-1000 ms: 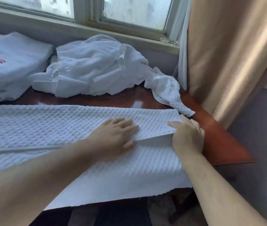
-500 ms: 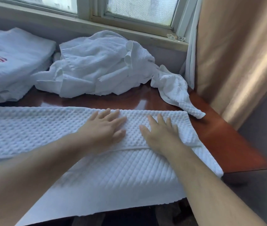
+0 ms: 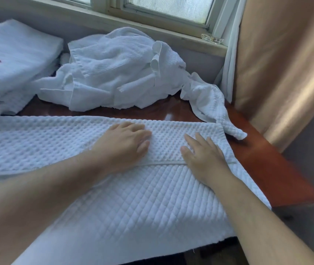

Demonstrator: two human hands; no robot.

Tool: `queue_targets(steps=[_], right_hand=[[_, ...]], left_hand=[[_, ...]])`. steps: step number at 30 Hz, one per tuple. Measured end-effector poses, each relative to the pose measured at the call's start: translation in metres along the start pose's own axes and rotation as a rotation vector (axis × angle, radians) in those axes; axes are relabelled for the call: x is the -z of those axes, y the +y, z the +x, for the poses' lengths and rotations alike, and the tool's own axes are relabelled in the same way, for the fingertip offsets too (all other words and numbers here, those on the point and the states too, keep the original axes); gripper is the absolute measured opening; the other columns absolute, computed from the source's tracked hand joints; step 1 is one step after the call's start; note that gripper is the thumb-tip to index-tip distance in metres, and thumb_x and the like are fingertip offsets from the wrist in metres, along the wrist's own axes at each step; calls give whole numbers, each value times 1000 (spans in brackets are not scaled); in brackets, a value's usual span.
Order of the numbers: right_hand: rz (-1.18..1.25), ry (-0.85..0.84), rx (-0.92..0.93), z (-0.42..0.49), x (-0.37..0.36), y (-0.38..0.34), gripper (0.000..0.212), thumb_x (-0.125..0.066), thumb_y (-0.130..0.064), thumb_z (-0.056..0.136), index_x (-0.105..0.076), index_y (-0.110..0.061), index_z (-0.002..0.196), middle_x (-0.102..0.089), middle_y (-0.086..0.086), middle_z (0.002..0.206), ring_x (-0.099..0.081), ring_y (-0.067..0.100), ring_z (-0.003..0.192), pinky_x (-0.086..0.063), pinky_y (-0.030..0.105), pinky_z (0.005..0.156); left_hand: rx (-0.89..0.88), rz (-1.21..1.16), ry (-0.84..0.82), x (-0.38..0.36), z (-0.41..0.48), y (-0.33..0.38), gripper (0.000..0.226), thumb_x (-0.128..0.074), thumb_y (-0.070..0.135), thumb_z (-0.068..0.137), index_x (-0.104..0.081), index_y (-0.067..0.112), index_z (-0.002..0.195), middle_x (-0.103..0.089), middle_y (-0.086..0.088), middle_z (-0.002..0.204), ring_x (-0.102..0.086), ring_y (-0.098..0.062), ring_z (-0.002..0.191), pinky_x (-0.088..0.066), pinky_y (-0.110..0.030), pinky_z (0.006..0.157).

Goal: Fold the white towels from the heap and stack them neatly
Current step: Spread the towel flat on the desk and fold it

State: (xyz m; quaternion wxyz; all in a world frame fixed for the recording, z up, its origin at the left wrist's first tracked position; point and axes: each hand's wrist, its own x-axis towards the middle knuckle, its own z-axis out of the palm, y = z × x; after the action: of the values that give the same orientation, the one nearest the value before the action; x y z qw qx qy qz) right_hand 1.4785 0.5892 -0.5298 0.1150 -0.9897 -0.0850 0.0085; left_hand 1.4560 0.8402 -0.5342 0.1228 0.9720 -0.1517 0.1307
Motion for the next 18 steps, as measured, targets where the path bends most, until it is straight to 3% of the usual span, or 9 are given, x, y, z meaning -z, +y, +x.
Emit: queue_targets(steps=[4, 8, 10, 12, 14, 15, 18], right_hand=[[-8, 0, -93, -48, 9, 36, 60, -23, -63, 99, -20, -45, 156, -8, -9, 168, 5, 18, 154, -1, 44, 123], [88, 104, -250, -92, 19, 62, 59, -38, -55, 100, -33, -34, 155, -20, -5, 166, -9, 25, 153, -15, 44, 122], [181, 250, -289, -115, 16, 73, 54, -50, -44, 98, -45, -26, 149, -39, 1, 155, -26, 27, 146, -26, 42, 118], [275, 478, -360, -139, 10, 80, 45, -59, -33, 93, -59, -20, 136, -51, 5, 141, -39, 28, 134, -35, 40, 109], [352, 704, -463, -155, 6, 86, 35, -63, -28, 89, -64, -19, 123, -57, 7, 122, -48, 31, 119, -41, 40, 97], [399, 739, -506, -160, 5, 86, 36, -62, -30, 88, -61, -19, 122, -57, 6, 115, -51, 31, 113, -44, 40, 92], [616, 497, -611, -160, 3, 83, 61, -53, -40, 92, -35, -17, 145, -55, 5, 123, -53, 28, 107, -42, 38, 85]], left_hand=[[-7, -16, -50, -1, -17, 25, 57, -19, 57, 93, -53, 32, 131, -51, 9, 137, -40, -17, 132, -30, -38, 109], [-83, -15, -136, -1, -36, 67, 57, -26, 58, 99, -32, 36, 151, -26, 7, 162, -18, -17, 148, -15, -38, 120], [-133, -39, -140, 2, -47, 86, 59, -26, 60, 100, -27, 37, 154, -20, 9, 164, -13, -15, 150, -12, -38, 121], [-216, -54, -122, 4, -62, 102, 58, -27, 61, 99, -29, 38, 152, -27, 12, 159, -19, -12, 145, -18, -36, 118], [-288, -38, -76, 4, -76, 112, 52, -29, 60, 99, -38, 40, 146, -41, 16, 142, -30, -9, 129, -27, -30, 107], [-300, -36, -54, 3, -81, 115, 49, -30, 59, 99, -42, 41, 143, -44, 18, 133, -34, -8, 122, -28, -28, 103], [-278, -77, -67, 3, -87, 120, 44, -35, 56, 99, -44, 41, 139, -43, 17, 128, -39, -8, 120, -33, -27, 100]])
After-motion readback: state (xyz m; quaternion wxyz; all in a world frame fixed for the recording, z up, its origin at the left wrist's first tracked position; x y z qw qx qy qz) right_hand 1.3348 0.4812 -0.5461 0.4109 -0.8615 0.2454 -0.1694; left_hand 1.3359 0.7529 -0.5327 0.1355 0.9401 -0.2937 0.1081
